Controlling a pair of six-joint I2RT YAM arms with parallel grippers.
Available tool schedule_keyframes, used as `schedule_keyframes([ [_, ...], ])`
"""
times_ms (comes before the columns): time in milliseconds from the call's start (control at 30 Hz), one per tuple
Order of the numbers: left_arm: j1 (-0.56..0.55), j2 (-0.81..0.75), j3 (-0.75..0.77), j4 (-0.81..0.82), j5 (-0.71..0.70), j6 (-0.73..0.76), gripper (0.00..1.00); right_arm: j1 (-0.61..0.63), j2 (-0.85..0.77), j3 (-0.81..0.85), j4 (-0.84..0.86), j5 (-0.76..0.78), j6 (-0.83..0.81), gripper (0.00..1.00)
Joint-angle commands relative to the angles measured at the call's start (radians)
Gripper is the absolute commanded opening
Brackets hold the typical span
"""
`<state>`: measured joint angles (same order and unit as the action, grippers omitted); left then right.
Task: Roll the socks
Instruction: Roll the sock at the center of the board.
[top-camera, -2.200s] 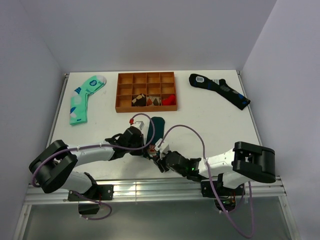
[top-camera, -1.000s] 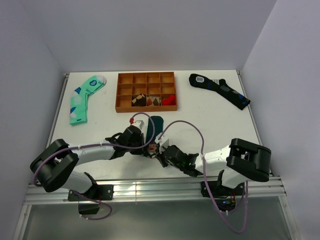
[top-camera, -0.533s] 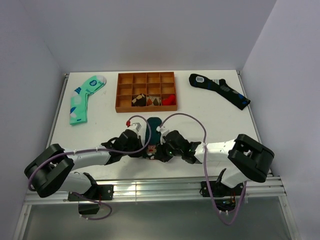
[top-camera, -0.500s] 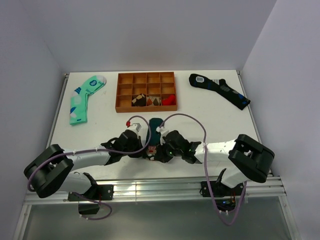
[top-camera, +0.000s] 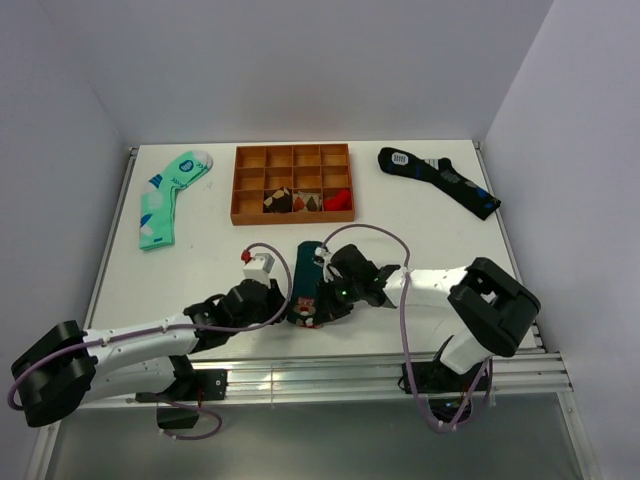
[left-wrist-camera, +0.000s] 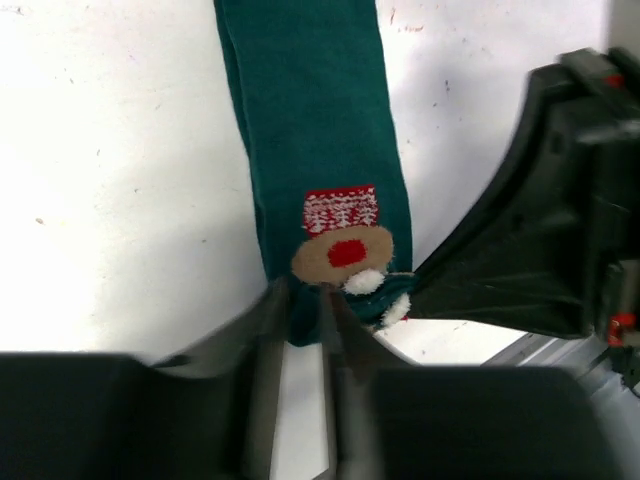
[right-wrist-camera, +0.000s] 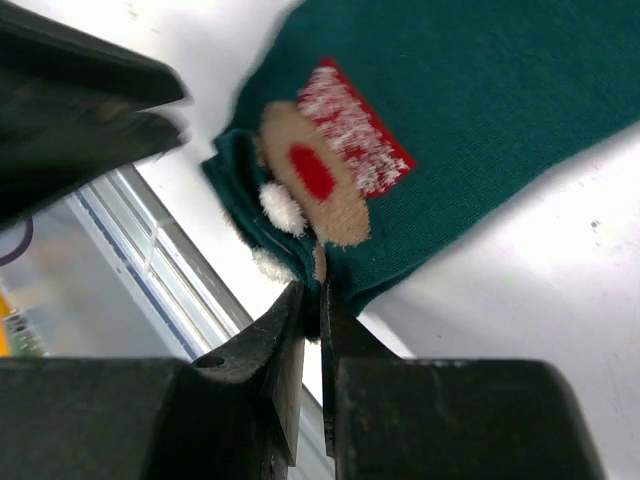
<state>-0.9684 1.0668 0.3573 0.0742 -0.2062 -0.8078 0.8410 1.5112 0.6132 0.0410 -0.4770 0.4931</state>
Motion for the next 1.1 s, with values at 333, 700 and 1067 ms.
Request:
schedule_keyframes([
  [333,-0.167,-0.017,-0.116,0.173,-0.222,-0.056,0.42,-0.057,0.150,0.197,-0.285,-0.117,-0.057,0.10],
  [700,-0.246,-0.080,-0.218,0.334,-0.306,-0.056,0.58,-0.106,0.277,0.379,-0.518,-0.155,-0.116,0.10],
  [1067,-0.270,-0.094,-0.250,0.412,-0.338,-0.014,0.62,-0.120,0.354,0.493,-0.653,-0.167,-0.151,0.10],
])
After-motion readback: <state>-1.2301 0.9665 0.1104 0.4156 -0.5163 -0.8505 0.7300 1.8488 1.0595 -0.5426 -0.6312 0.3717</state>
